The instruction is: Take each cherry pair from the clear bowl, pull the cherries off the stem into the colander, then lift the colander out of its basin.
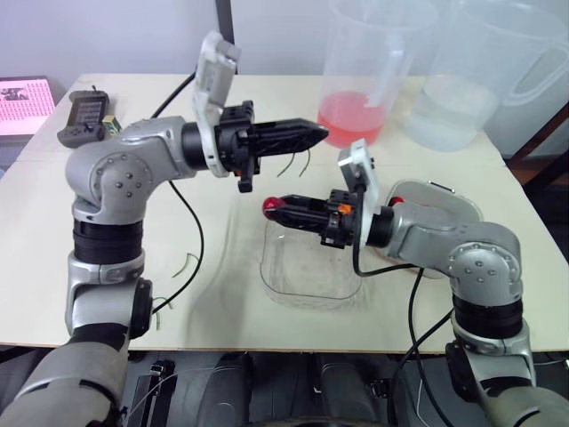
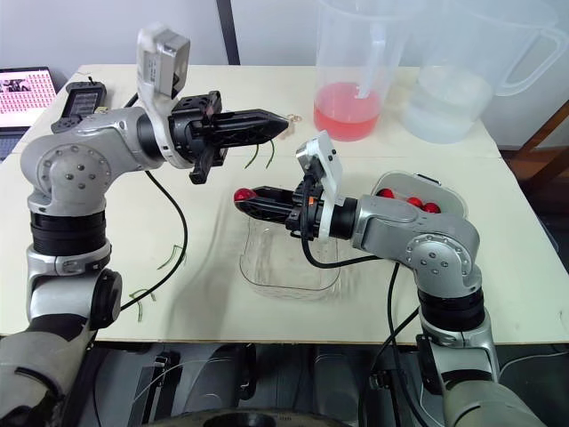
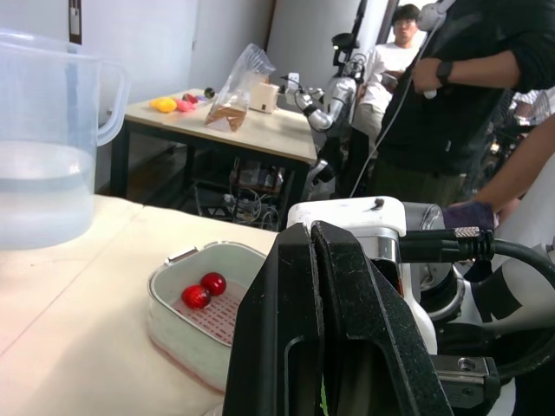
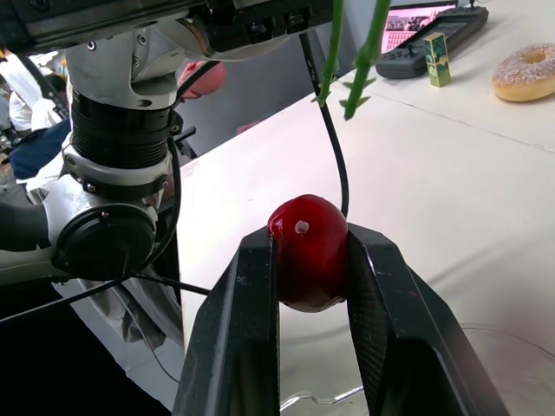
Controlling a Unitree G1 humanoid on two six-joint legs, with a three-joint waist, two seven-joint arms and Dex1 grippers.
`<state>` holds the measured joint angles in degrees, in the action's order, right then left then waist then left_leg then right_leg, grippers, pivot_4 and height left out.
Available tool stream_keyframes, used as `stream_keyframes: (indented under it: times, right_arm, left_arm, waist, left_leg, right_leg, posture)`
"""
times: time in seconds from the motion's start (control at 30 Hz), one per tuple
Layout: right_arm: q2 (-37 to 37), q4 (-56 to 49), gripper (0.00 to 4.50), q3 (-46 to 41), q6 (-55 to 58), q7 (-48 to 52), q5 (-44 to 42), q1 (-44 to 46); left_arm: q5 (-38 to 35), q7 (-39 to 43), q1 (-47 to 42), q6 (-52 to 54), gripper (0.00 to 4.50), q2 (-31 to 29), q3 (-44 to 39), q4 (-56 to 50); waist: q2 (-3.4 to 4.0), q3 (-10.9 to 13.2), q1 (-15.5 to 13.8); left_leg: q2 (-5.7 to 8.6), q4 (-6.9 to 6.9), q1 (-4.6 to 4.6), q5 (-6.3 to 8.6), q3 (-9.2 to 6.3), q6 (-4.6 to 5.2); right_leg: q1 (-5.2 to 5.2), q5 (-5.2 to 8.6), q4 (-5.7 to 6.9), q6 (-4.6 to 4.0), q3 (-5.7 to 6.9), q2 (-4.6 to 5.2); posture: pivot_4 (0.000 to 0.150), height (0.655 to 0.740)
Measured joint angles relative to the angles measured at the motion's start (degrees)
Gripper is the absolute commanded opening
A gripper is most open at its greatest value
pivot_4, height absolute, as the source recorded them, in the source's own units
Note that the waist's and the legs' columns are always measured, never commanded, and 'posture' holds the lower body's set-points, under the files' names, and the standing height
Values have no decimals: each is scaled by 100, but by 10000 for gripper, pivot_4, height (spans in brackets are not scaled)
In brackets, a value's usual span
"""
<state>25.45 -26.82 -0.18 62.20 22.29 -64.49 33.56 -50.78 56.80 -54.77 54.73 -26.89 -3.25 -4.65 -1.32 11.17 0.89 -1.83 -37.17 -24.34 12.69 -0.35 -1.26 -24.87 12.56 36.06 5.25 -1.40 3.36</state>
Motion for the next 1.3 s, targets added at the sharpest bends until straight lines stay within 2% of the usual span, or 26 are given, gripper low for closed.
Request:
stream_keyframes:
  times: [0.13,0.23,0.37,0.43,0.5,0.57,0.7,0.87,0.93,0.97,1.13,1.17,1.3]
  right_arm:
    - [106,-57,5716,-31,-1,-13,-31,-4]
    - [612,-151,5716,-236,-93,134,66,-4]
    - [2141,-269,5716,-371,-695,889,1099,-38]
    - [2497,-303,5716,-389,-937,1202,1429,-130]
    - [3243,-303,5716,-315,-1210,1773,1867,-486]
    - [3990,-25,5716,-355,-1466,2307,2291,-869]
    - [4887,803,5716,-710,-2076,3119,3081,-1624]
    - [5062,1836,5716,-707,-2821,3527,3894,-2016]
    - [4973,2113,15848,-638,-3003,3611,4103,-1966]
    - [4911,2182,18467,-593,-3039,3645,4145,-1921]
    - [4661,2387,41884,-258,-3097,3900,4308,-1727]
    - [4661,2414,44332,-260,-3089,3953,4306,-1666]
    - [4666,2539,44332,-415,-2960,4258,4165,-1355]
  left_arm:
    - [0,5,0,0,0,-3,0,0]
    - [2,32,3,0,0,-116,-7,0]
    - [41,69,41,-31,0,-513,-118,89]
    - [63,76,68,-48,0,-560,-191,169]
    - [69,138,88,-52,0,-632,-199,186]
    - [78,203,108,-54,0,-789,-216,189]
    - [89,301,219,-66,0,-1071,-258,166]
    - [115,314,539,-66,0,-1324,-322,89]
    - [120,312,665,-66,0,-1396,-376,-13]
    - [119,314,715,-66,0,-1417,-404,-57]
    - [95,332,941,-61,0,-1590,-457,-270]
    - [86,333,990,-53,0,-1632,-462,-274]
    - [39,336,1157,-30,0,-1810,-523,-355]
  waist:
    - [0,0,-1]
    - [0,0,-11]
    - [1,1,-13]
    - [-3,-1,-12]
    - [-1,1,-20]
    - [0,2,-22]
    - [0,2,-9]
    - [1,2,17]
    - [1,2,18]
    - [1,2,15]
    - [3,3,3]
    - [5,4,1]
    - [5,4,-3]
  left_leg:
    - [0,0,0,0,0,0]
    - [0,-1,-3,0,1,0]
    - [2,4,-2,0,4,0]
    - [0,5,-3,0,1,0]
    - [1,6,-6,0,3,0]
    - [3,4,-6,0,8,0]
    - [4,4,-3,0,17,0]
    - [2,5,0,0,17,0]
    - [2,5,0,0,17,0]
    - [2,5,-1,0,16,0]
    - [3,3,-2,0,17,-1]
    - [4,3,-2,0,17,-1]
    - [3,3,-2,0,16,-1]
  right_leg:
    - [0,0,0,0,0,0]
    - [0,0,-4,-1,0,1]
    - [0,1,-13,-1,1,3]
    - [-1,2,-14,-1,3,0]
    - [-1,2,-18,-1,2,2]
    - [0,2,-23,-1,2,7]
    - [1,2,-27,-1,-1,13]
    - [-1,1,-23,-1,-1,11]
    - [-2,1,-21,-1,-1,10]
    - [-2,1,-21,-1,-1,11]
    - [-2,1,-19,-1,-2,11]
    - [-2,1,-19,-1,-3,11]
    - [-2,1,-19,-1,-2,11]
  posture:
    - [1500,7321]
    - [1500,7321]
    - [1500,7321]
    - [1500,7321]
    - [1500,7321]
    - [1500,7321]
    - [1500,7321]
    - [1500,7321]
    - [1500,7321]
    - [1500,7321]
    - [1500,7321]
    - [1500,7321]
    - [1500,7321]
